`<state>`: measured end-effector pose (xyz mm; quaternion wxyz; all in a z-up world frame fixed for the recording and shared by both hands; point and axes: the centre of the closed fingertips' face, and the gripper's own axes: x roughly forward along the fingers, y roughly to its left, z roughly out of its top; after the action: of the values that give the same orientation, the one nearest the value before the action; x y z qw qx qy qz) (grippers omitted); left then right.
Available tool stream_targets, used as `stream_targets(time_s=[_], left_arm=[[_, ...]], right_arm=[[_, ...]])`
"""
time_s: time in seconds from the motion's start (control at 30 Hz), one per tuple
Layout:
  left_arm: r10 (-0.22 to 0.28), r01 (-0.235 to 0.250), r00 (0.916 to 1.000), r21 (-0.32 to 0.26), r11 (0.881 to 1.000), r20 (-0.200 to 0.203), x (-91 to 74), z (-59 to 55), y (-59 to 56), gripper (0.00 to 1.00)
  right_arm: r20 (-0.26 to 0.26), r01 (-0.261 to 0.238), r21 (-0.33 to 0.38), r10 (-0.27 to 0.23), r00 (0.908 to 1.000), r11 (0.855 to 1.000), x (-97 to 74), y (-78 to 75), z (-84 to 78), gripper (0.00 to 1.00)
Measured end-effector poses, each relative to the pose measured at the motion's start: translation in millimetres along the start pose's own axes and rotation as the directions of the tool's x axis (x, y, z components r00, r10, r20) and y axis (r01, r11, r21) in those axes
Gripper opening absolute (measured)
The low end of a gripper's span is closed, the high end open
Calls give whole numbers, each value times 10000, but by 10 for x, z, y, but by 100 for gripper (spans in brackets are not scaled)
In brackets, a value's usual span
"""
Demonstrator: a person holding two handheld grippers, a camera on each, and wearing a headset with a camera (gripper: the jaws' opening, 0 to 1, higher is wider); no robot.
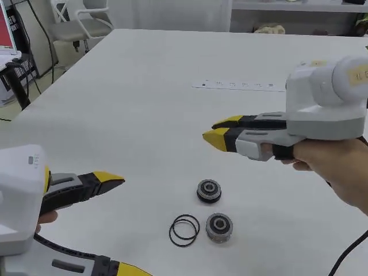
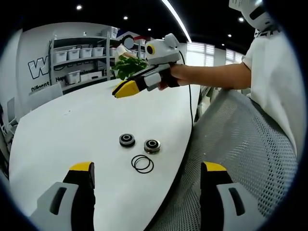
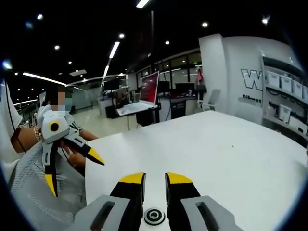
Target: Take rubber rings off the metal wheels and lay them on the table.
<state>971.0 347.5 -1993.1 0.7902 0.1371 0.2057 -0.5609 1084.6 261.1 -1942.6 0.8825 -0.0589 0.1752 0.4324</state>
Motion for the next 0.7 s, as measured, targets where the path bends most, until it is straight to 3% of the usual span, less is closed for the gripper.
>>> stream_targets(time_s=[0.13,0.3,0.47,0.57,0.7], left_arm=[[29,-30,10000,158,9999,49,-3,41,26,89],[60,-62,10000,367,9993,58,-15,131,87,89],[60,-77,9997,764,9970,220,10,327,191,89],[-60,24,9995,1155,9933,313,60,482,254,89],[-221,145,9986,1557,9877,472,158,683,324,89]], right_arm=[[-130,-361,-94,360,9993,9993,13,0,-22,17],[-264,-634,-239,628,9977,9977,3,-24,-186,18],[-241,-787,-58,785,9966,9969,-39,-48,-312,20],[-490,-808,-382,789,9957,9960,-52,-65,-406,20],[-701,-911,-311,888,9936,9954,-48,-69,-524,19]])
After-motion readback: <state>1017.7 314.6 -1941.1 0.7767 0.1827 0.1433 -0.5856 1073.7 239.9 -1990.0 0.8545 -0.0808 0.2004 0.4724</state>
